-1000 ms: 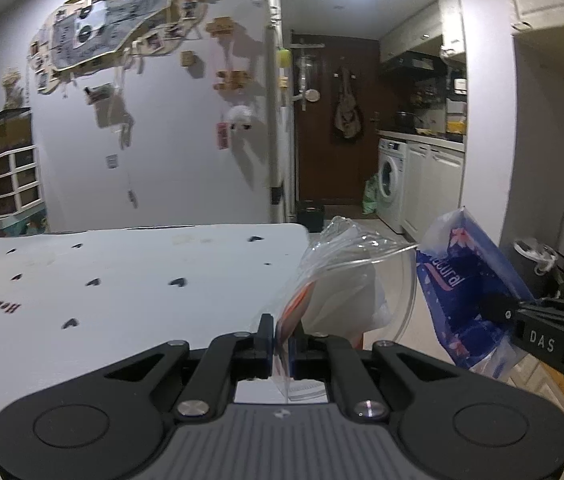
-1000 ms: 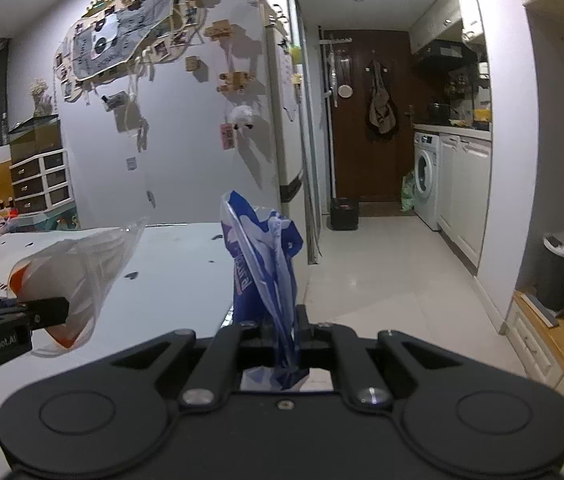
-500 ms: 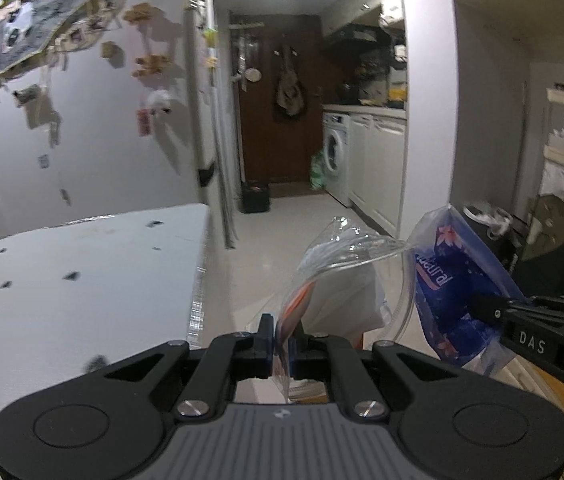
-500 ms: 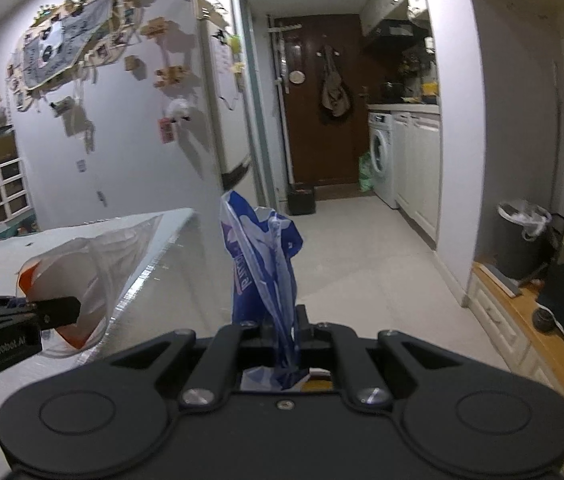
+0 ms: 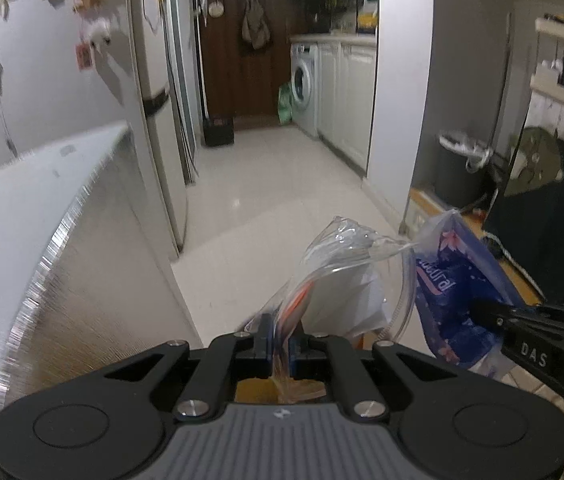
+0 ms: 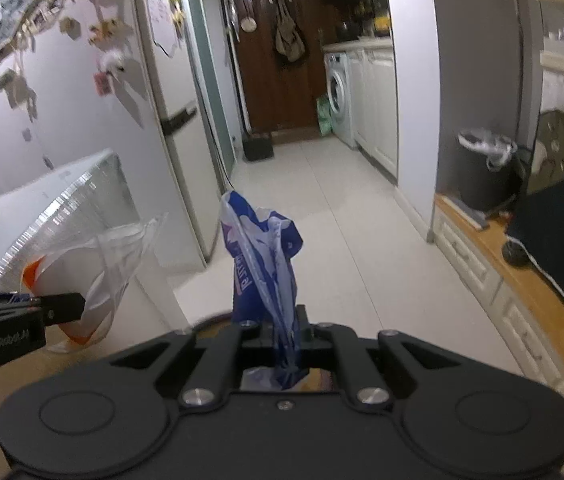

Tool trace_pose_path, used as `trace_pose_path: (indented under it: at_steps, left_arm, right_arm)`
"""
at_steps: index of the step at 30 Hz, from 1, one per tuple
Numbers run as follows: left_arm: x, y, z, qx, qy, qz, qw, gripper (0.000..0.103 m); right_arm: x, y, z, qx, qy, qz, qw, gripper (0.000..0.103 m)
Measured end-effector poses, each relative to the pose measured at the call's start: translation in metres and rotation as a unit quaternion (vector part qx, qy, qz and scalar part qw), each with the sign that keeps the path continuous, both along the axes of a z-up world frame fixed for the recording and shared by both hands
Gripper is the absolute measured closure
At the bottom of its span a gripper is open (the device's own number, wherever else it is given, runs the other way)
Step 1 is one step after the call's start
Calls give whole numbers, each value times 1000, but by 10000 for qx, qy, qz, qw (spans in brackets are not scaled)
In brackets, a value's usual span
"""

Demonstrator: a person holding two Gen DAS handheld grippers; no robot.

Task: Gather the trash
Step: 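Carry the clear bag and blue wrapper in both tools over the yellow wastebasket, then open both tools to drop the bag and wrapper into the wastebasket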

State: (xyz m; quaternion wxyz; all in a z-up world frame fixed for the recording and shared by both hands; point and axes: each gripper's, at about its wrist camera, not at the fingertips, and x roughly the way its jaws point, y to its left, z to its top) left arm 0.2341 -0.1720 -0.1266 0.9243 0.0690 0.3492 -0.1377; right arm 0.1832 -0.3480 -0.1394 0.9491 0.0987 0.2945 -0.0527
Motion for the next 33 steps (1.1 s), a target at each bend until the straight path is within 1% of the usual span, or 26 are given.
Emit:
trace_pose_path:
  at_steps: [4,7,9,12,15,17,19,21,25,28,31,32,33]
  left_arm:
    - [25,0,-33,-48,428,157,9990,95]
    - [43,3,-58,-143,785,346,9962,95]
    - [55,5,-76,-196,1055,491,9930,95]
    - [72,9,-103,-317,1503,695,9857,95]
    - [84,11,-123,-326,1750,867,9802,95]
    - [92,14,-134,-426,1904,1033,9753,94]
    - [100,16,-145,-482,2015,1179,9712,93]
    - [106,17,-152,-440,2060,1278,9692,93]
    - [116,14,-162,-300,2062,1361,9685,92]
    - [121,12,-167,-232,2075,1356,9685,92]
    - [125,9,-174,-162,2121,1299,9684,90]
    - [126,7,-176,-152,2159,1243,9684,87]
    - [128,5,-177,-139,2202,1207,9678,75]
  right_arm:
    - [16,-11,-27,-18,374,18,9993,96]
    - [31,-17,-44,-58,652,104,9978,96]
    - [44,-17,-54,-84,837,233,9962,96]
    - [62,-14,-66,-143,1081,378,9933,96]
    - [80,-9,-80,-237,1350,502,9893,96]
    - [93,-5,-88,-320,1522,581,9861,95]
    - [105,-1,-97,-347,1653,674,9833,95]
    - [117,4,-108,-368,1842,747,9794,95]
    - [138,15,-126,-526,2228,772,9704,94]
    - [151,24,-135,-785,2445,697,9639,93]
    - [160,31,-139,-874,2603,661,9593,90]
    - [163,32,-141,-849,2666,638,9580,85]
    - [165,32,-143,-794,2733,602,9568,81]
